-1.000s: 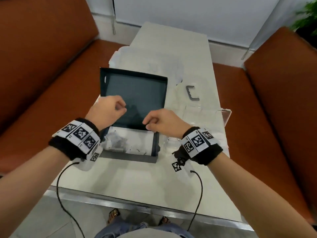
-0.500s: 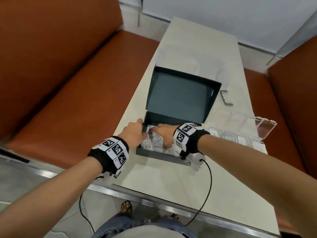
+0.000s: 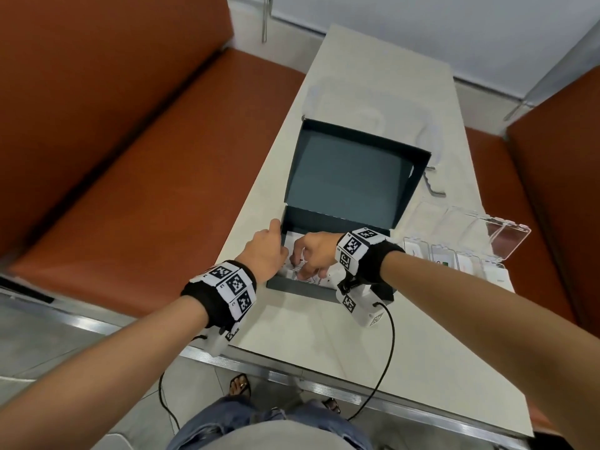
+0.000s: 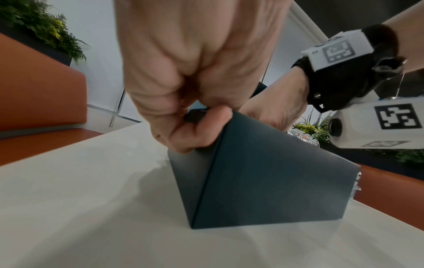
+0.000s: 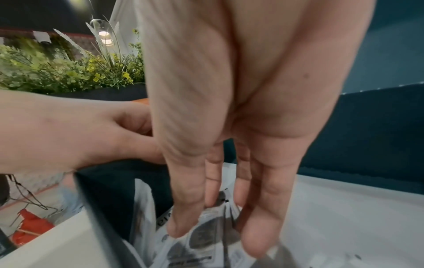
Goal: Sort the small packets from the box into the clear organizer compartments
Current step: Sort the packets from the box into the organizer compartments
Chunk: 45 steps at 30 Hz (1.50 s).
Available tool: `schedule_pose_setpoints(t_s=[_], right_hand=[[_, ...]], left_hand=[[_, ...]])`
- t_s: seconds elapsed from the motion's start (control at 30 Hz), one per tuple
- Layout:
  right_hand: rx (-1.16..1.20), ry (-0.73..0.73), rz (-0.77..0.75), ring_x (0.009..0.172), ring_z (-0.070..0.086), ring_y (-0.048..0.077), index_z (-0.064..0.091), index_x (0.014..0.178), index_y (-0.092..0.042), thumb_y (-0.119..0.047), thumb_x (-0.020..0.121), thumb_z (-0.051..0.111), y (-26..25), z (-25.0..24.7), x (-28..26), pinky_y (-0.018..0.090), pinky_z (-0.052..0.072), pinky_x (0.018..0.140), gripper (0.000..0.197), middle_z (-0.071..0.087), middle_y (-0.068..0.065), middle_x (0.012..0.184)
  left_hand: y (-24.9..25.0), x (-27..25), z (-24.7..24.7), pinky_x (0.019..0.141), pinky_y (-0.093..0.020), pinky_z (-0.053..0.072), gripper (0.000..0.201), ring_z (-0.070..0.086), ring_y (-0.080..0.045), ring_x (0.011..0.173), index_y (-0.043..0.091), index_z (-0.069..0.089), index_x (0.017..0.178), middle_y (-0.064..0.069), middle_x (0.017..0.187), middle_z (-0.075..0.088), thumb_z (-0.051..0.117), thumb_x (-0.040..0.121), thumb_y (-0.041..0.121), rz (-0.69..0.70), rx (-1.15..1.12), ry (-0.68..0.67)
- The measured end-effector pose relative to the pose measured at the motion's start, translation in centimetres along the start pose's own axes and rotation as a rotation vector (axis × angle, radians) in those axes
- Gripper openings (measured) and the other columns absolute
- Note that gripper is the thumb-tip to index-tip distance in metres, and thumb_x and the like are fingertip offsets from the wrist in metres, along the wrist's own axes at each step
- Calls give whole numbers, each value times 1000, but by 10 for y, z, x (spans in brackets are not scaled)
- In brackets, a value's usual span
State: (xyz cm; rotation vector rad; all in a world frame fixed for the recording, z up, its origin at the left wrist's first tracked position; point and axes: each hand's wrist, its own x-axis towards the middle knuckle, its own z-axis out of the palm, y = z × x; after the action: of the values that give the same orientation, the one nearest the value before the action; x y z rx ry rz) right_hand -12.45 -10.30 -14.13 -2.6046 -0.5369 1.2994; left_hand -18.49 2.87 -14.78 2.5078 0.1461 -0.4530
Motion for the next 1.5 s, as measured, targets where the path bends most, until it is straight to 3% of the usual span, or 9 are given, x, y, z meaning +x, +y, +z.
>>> schedule_pose_setpoints(t_s=[0.27,0.43,0.53,0.7,0.87,1.0,1.13,1.33,1.5], right_hand=[[-47,71,2,56,53,13,52,123,-3,-16,80,75,-11,6,1,26,48,58,51,61,10,96],[3,96,-9,57,57,15,55,126,-9,-16,81,74,-13,6,-1,23,49,50,50,52,-1,82],[81,143,-7,74,63,19,52,132,-13,-16,81,74,-6,0,-5,31,58,65,56,56,1,92],[268,235,-34,70,57,8,60,114,-9,-13,84,72,9,-15,-25,29,58,66,32,55,-6,71],[597,345,-87,83,65,25,61,105,-4,-3,85,69,22,-28,-56,37,55,73,22,69,18,96],[944,491,-200,84,71,22,62,102,-8,-2,85,68,31,-33,-84,39,57,78,19,73,13,98],[1165,564,-327,85,72,27,59,107,-10,-4,84,70,35,-31,-109,34,57,71,26,74,11,96],[1163,732,-425,83,72,24,58,111,-6,-3,84,69,48,-23,-142,24,54,60,29,74,12,97],[1115,859,-367,72,70,9,61,104,-7,-2,83,70,83,-18,-165,12,47,54,23,74,9,93]], left_hand=[[-2,2,3,71,-37,39,27,54,-36,89,5,37,122,-23,111,56,45,97,12,12,-20,-3],[-4,2,2,70,-37,36,27,50,-35,85,5,36,120,-23,111,55,45,96,13,10,-7,4],[-6,4,2,68,-36,36,26,48,-30,81,5,36,118,-22,109,56,47,97,15,17,-20,-5],[-15,12,-8,70,-37,47,41,58,-30,87,6,43,120,-18,110,59,52,97,39,21,-21,-54],[-8,13,-33,91,-42,50,44,58,-22,100,12,47,131,-9,120,58,44,100,44,151,-102,196],[22,9,-56,90,-36,51,36,60,-16,102,18,53,124,3,114,60,44,100,43,322,-339,312],[63,-6,-57,82,-31,59,29,66,-14,103,34,55,108,12,108,66,43,96,57,313,-769,48],[106,-11,-31,84,-52,56,80,66,-37,107,22,62,123,-16,118,69,19,87,78,113,-1332,-580],[134,-8,-14,84,-49,57,89,64,-39,110,14,55,132,-22,122,65,27,81,83,103,-1320,-673]])
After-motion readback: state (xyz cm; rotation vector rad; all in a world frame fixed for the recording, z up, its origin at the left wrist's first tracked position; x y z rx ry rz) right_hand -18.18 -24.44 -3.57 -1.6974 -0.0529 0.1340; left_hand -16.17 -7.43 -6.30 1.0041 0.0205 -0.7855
